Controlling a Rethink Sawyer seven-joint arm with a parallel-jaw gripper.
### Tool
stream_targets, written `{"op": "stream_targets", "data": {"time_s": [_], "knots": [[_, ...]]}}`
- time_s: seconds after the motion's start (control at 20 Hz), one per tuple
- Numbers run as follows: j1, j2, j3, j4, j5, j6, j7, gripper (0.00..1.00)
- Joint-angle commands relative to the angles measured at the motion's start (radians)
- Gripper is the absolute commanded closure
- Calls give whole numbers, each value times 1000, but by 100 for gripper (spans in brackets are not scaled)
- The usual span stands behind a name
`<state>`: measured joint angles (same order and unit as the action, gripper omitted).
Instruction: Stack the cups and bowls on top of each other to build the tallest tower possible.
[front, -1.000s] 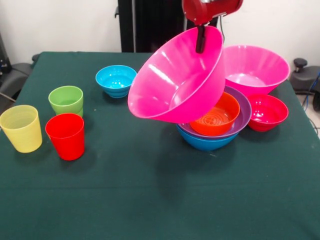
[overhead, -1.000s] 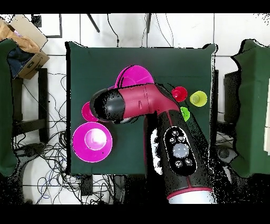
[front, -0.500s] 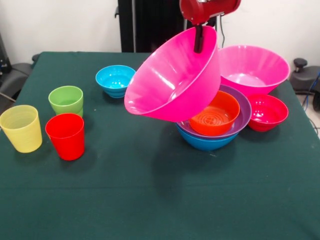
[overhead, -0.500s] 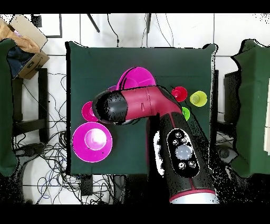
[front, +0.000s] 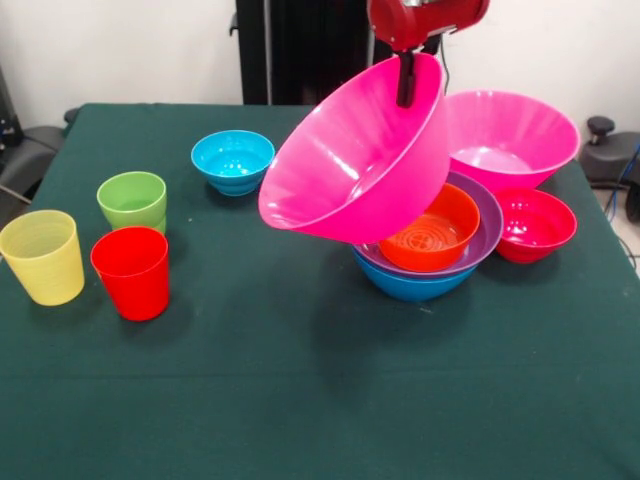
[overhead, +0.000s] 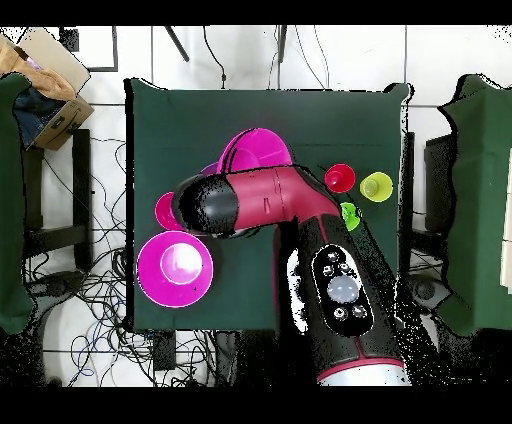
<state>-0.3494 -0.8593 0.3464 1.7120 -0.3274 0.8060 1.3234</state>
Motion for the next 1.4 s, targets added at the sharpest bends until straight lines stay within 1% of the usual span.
{"op": "stream_targets", "data": {"time_s": [0.05, 0.5, 0.8, 0.9, 0.95, 1.1, 1.4], "knots": [[32, -8, -10, 61, 12, -60, 156, 100], [30, -6, -10, 67, 12, -73, 149, 100], [36, 4, -18, 55, 10, -77, 158, 100], [34, -1, -17, 63, 13, -93, 161, 100], [38, 2, -19, 57, 12, -96, 165, 0], [39, 3, -21, 49, 20, -64, 163, 0], [36, 5, -17, 48, 22, -69, 150, 0]]}}
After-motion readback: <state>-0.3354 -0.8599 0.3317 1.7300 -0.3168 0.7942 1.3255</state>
